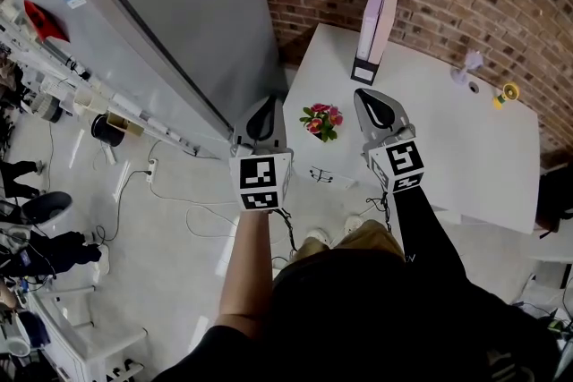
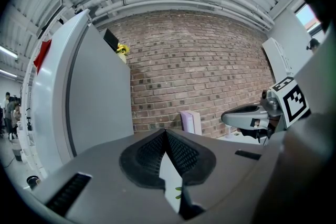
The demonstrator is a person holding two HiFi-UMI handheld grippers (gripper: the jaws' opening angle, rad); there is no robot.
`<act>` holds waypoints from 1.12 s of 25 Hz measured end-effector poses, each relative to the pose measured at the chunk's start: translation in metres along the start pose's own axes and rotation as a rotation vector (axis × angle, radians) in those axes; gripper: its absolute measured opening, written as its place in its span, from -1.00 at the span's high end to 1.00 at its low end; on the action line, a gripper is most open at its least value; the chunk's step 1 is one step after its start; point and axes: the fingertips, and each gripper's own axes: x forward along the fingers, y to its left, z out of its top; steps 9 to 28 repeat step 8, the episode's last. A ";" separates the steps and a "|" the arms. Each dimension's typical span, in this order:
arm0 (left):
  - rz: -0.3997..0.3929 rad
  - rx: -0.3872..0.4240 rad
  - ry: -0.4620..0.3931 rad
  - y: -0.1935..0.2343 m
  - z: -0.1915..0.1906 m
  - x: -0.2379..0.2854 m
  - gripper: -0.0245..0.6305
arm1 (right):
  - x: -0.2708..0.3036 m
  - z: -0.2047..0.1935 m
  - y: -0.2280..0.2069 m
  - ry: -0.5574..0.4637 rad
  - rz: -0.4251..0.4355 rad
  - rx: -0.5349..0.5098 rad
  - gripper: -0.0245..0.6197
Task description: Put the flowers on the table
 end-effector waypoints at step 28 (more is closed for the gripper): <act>0.001 0.002 0.002 -0.004 0.000 0.000 0.90 | 0.000 0.003 0.001 -0.004 0.014 0.000 0.92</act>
